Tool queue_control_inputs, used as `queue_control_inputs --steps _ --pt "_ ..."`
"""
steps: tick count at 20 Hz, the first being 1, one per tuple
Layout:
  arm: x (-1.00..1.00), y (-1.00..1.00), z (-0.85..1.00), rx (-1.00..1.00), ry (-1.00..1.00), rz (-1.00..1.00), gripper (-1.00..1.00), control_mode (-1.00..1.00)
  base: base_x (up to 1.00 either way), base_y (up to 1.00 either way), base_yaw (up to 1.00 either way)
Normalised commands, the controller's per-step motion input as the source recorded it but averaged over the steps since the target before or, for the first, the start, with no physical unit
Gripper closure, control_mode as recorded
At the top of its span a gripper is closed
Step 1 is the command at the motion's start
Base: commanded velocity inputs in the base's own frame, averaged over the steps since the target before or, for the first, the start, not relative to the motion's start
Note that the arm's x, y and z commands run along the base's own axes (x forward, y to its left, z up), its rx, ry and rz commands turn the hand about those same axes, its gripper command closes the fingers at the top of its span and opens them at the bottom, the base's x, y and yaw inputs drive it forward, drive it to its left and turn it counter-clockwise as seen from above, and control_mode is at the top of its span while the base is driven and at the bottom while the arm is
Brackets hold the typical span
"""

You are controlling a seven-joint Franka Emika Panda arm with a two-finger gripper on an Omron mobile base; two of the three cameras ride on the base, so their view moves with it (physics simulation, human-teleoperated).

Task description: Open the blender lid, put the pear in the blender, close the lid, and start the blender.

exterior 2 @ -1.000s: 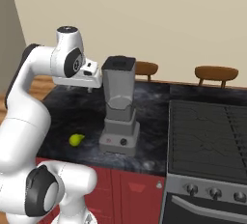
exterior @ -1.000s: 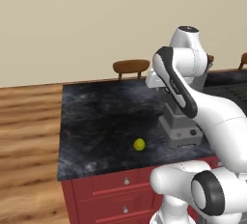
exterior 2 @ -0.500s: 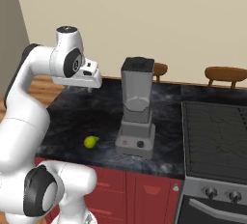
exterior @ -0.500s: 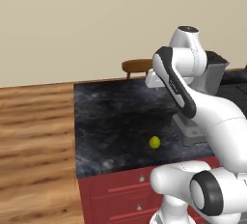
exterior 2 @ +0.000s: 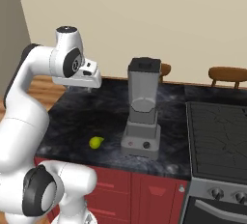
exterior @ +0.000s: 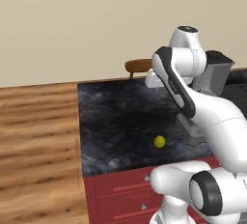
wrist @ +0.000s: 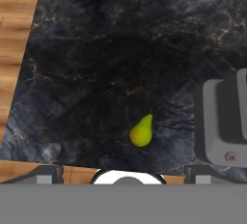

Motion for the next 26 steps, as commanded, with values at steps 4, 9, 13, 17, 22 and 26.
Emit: queue_control_inputs --steps 4,9,13,17,22,26 --pt "0.00 0.00 0.00 0.00 0.00 0.00 -1.00 1.00 0.06 0.00 0.00" --pt "0.00 0.00 0.00 0.00 0.00 0.00 -1.00 1.00 0.11 0.00 0.00" --pt "0.00 0.00 0.00 0.00 0.00 0.00 -1.00 1.00 0.03 0.00 0.00" --pt "-0.30 -0.34 0.52 0.00 -0.18 -0.04 -1.00 -1.00 0.00 0.00 0.00" --pt "-0.29 -0.55 0.99 0.00 -0.24 -0.11 -1.00 -1.00 0.00 0.00 0.00" --pt "-0.11 -0.65 0.99 -0.01 -0.09 -0.16 -1.00 -1.00 0.00 0.00 0.00"
